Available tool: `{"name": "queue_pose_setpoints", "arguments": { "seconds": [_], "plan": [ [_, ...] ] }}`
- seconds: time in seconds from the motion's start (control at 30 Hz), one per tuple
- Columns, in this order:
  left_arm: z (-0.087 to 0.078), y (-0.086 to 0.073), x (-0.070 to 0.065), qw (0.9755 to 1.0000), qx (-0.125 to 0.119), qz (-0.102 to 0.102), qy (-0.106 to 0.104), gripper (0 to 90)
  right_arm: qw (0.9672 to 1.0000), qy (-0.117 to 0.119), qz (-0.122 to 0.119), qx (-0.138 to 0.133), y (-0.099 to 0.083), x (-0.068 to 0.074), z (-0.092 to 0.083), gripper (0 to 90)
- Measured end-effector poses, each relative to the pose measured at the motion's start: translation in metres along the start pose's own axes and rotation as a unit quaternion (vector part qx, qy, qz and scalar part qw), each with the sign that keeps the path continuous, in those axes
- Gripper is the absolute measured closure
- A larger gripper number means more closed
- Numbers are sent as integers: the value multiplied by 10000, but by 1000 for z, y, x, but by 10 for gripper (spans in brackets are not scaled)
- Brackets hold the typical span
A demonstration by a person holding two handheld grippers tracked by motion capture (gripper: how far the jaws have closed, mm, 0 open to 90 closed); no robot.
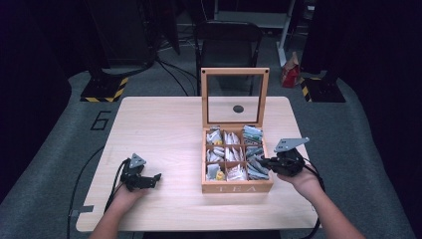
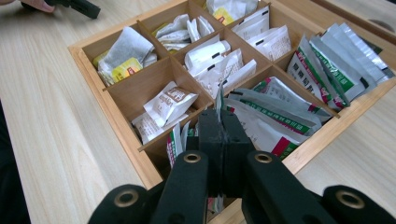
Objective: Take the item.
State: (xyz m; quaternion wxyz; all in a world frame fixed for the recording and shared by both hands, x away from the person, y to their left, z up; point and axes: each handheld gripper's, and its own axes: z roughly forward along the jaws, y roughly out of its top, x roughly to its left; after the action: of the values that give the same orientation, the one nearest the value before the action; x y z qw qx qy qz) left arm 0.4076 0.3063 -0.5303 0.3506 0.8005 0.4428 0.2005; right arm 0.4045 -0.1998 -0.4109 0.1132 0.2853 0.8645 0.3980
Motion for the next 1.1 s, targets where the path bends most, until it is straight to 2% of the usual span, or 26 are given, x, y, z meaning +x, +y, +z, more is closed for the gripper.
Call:
{"name": "queue_pose_setpoints", "arguments": {
  "seconds": [0.53, 0.93, 1.1],
  "plan": [
    [0, 0, 0, 10000, -4, -3, 0, 93, 9998, -38, -62, -195, 15, 0, -21, 897],
    [0, 0, 0, 10000, -2, 1, 1, 93, 9994, -168, -87, -276, 18, -4, -29, 896],
    [0, 0, 0, 10000, 1, -5, 1, 93, 9992, -244, -22, -311, 17, -7, -33, 897]
  ]
}}
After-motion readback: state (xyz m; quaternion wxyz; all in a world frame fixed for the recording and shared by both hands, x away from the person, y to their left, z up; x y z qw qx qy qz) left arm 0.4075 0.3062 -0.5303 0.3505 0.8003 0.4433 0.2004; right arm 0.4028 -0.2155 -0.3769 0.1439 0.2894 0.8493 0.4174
